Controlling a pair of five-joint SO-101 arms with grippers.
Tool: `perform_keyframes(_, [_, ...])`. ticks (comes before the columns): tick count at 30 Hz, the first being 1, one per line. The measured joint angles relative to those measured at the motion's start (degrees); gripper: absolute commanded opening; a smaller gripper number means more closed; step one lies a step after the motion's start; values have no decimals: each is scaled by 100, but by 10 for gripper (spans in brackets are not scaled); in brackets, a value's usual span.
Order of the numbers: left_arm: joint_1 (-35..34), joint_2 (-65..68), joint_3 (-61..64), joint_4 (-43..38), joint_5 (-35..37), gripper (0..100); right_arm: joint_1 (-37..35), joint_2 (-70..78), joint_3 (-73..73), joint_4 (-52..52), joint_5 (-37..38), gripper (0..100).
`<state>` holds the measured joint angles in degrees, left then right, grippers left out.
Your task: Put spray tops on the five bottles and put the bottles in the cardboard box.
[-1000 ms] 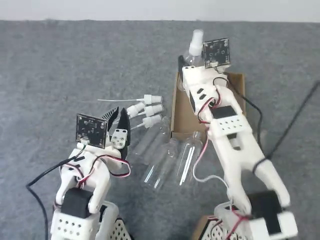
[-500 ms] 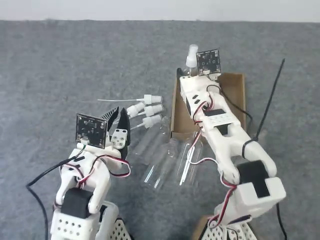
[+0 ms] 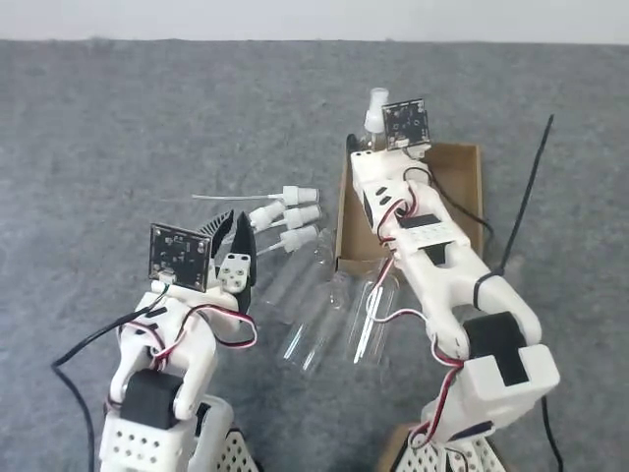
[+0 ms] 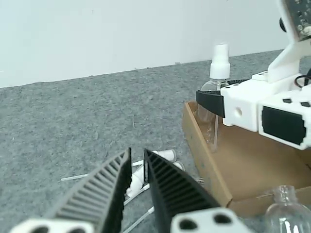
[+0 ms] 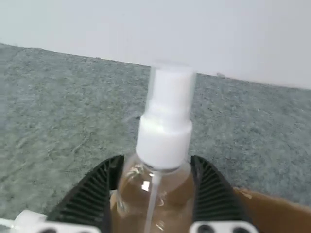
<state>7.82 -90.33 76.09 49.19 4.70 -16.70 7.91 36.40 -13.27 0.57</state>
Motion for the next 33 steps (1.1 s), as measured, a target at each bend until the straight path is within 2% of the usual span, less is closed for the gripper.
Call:
perform_keyframes(6, [0,0,0,0,0,35,0,0,0,0,378,187])
perform_keyframes(21, [0,0,0,0,0,35,-79,0,0,0,422,189])
perform_keyframes(27, [0,0,0,0,0,34,-88,0,0,0,440,270])
perform_keyframes(33, [0,0,0,-9,0,34,-70,0,0,0,457,268])
